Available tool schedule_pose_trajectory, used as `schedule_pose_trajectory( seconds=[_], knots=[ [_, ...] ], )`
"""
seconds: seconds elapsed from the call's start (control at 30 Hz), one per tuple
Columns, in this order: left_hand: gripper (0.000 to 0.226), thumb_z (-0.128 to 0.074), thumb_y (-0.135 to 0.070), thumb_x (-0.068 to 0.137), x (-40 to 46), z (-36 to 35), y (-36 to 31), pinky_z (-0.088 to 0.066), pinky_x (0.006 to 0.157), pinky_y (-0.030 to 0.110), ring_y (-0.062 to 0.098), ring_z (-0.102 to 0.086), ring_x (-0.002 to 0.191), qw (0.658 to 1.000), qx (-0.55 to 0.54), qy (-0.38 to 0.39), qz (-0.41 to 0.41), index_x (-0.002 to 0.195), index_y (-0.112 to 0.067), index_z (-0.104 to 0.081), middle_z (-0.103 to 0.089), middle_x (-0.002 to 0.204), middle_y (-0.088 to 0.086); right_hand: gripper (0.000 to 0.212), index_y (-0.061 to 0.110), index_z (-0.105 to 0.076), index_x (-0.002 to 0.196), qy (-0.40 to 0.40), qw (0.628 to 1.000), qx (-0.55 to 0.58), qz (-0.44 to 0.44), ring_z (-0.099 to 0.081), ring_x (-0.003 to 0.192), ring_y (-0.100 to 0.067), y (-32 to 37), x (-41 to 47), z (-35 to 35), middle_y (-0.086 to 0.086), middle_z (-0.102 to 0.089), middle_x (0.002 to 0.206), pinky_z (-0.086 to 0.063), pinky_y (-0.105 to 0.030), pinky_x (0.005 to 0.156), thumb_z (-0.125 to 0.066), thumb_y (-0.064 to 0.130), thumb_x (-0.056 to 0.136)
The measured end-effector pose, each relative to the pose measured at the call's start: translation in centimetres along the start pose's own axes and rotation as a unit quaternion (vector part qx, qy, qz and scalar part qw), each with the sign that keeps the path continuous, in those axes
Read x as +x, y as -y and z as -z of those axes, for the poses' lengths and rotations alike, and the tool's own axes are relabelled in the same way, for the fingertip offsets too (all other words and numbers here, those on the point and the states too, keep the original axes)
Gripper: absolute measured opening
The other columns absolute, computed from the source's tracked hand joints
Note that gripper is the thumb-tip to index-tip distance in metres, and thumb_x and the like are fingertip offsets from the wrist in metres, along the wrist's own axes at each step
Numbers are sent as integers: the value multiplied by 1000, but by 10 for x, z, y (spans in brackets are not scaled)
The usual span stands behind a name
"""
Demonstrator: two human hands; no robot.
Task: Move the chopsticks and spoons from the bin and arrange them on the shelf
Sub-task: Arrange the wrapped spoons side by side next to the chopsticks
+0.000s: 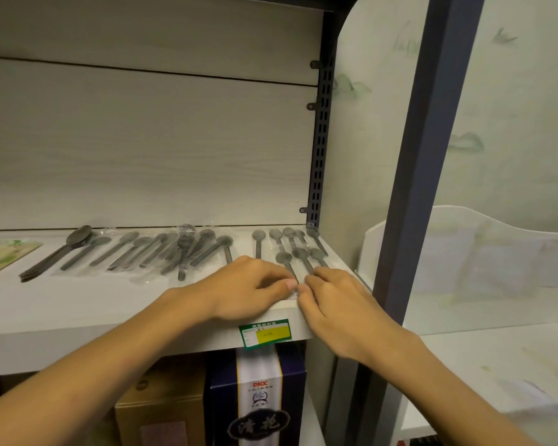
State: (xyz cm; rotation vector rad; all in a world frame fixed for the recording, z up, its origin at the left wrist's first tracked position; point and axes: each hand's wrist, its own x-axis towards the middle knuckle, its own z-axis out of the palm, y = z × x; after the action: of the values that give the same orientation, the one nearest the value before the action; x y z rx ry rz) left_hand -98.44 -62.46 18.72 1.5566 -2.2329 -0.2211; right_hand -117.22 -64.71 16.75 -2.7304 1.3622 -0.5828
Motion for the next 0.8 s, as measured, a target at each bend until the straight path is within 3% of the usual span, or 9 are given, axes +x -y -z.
schedule_pose_trajectory(
  seconds=[0.17,0.27,0.4,0.5,0.67,0.8],
  knots=[
    [34,-40,-50,97,2,0,-1,-46,96,33,6,-59,106,1000,-2,27,-8,123,-38,-60,-67,117,-12,42,18,-46,127,-10,1000,21,0,-47,112,-24,0,-5,2,-3,-52,118,-39,-38,100,-19,37,101],
    [34,-41,-47,98,5,2,-2,-44,99,31,6,-57,110,999,-8,34,-13,125,-37,-58,-66,121,-11,49,28,-47,123,-21,1000,7,16,-48,113,-23,1,-5,1,1,-52,115,-40,-37,100,-12,49,97],
    [36,-44,-51,96,-5,17,12,-44,101,31,6,-56,114,1000,24,15,-7,124,-36,-59,-64,124,-11,41,18,-46,134,-39,999,-11,8,-36,129,-21,7,-6,8,-4,-46,136,-25,-31,112,-27,36,103],
    [35,-47,-47,96,-25,38,33,-42,100,26,3,-55,115,998,64,-12,8,122,-31,-63,-63,125,-14,41,23,-49,134,-72,997,-40,15,-39,126,-19,24,4,9,0,-50,135,-26,-30,108,-33,40,100],
    [41,-41,-52,87,-56,70,77,-46,92,35,12,-58,107,989,127,-51,50,113,-32,-66,-66,114,-12,39,24,-55,130,-73,997,12,24,-52,118,-23,78,43,4,-1,-62,123,-40,-36,99,-45,37,95],
    [41,-44,-52,89,-71,77,111,-40,100,37,15,-52,117,983,155,-44,87,122,-33,-60,-60,124,-9,38,29,-53,132,-54,997,55,28,-55,109,-30,112,89,-14,-8,-67,108,-46,-38,87,-44,40,97]
  ],
)
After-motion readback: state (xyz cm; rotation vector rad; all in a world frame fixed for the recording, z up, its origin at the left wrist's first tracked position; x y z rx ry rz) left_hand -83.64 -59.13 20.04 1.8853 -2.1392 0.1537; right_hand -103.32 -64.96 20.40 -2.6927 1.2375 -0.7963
